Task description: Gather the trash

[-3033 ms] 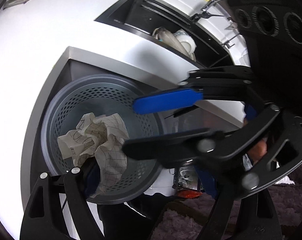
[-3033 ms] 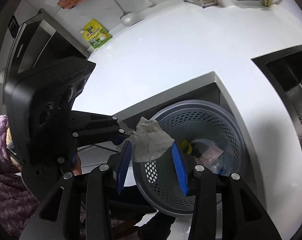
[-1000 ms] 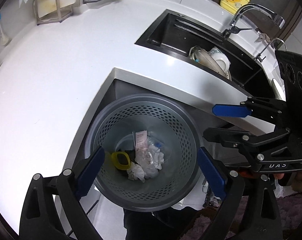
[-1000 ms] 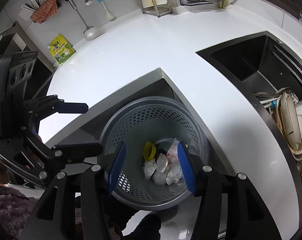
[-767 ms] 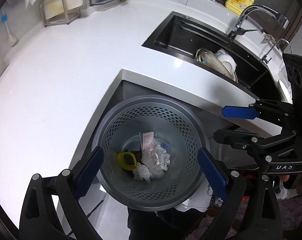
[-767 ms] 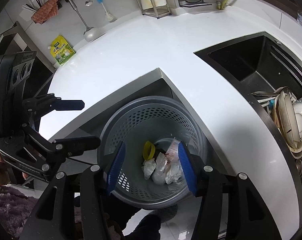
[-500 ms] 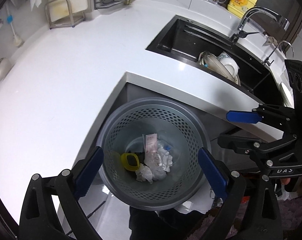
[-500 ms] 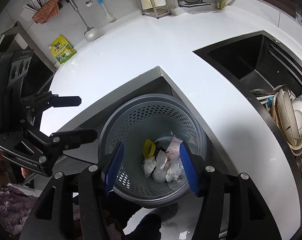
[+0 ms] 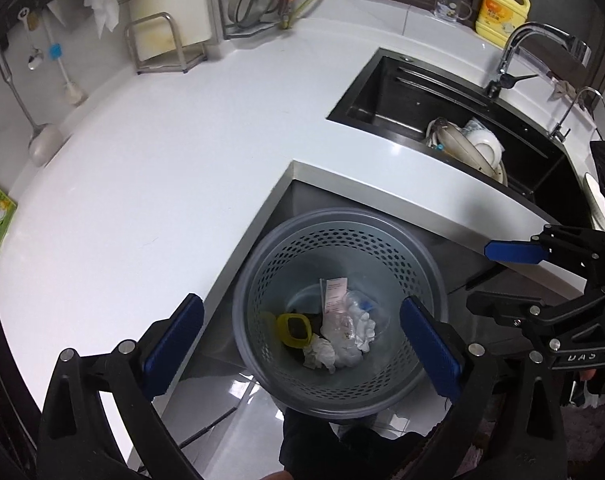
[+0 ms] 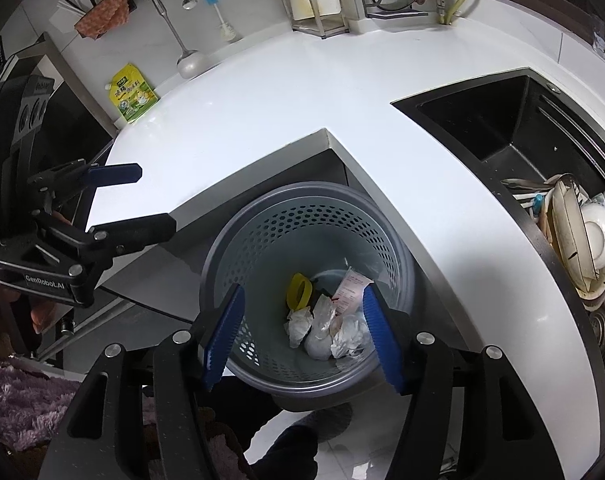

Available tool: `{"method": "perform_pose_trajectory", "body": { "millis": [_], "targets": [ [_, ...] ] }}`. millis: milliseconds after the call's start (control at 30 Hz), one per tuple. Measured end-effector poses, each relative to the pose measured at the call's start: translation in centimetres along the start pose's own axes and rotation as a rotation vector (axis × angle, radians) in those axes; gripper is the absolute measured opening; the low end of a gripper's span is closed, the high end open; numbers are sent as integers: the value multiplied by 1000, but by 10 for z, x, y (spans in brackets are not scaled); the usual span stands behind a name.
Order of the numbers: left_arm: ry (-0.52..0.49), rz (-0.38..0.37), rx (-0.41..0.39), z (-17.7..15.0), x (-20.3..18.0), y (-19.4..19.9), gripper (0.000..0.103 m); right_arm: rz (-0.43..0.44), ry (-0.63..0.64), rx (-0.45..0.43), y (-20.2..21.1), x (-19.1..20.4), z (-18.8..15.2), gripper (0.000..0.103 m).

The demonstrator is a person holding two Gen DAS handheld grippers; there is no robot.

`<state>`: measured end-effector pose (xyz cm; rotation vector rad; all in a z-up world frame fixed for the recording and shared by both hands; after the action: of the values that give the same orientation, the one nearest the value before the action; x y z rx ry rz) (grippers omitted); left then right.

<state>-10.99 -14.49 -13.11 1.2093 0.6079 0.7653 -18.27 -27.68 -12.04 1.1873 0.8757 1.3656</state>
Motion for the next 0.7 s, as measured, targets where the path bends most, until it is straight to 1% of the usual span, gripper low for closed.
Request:
{"method": "perform_pose_trajectory", "body": {
  "millis": [200, 700],
  "targets": [
    [2, 14, -9, -2, 1, 4, 96, 4, 4, 9, -2, 3, -1, 59],
    [2, 10, -16, -6, 5, 8, 96, -2, 1, 12, -4, 8, -1, 59]
  ]
}}
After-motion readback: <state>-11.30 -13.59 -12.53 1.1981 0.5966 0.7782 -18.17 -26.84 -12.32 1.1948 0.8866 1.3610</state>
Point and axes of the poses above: each gripper's, at about its wrist camera, not at the fingertips, and y roughly against the way its jaws point, x to its left, z to its top, the point moved 5 cm from there along -y, roughly the way its jaws point, and after that the axes turned 15 degrees about x, right-handed, at the moved point
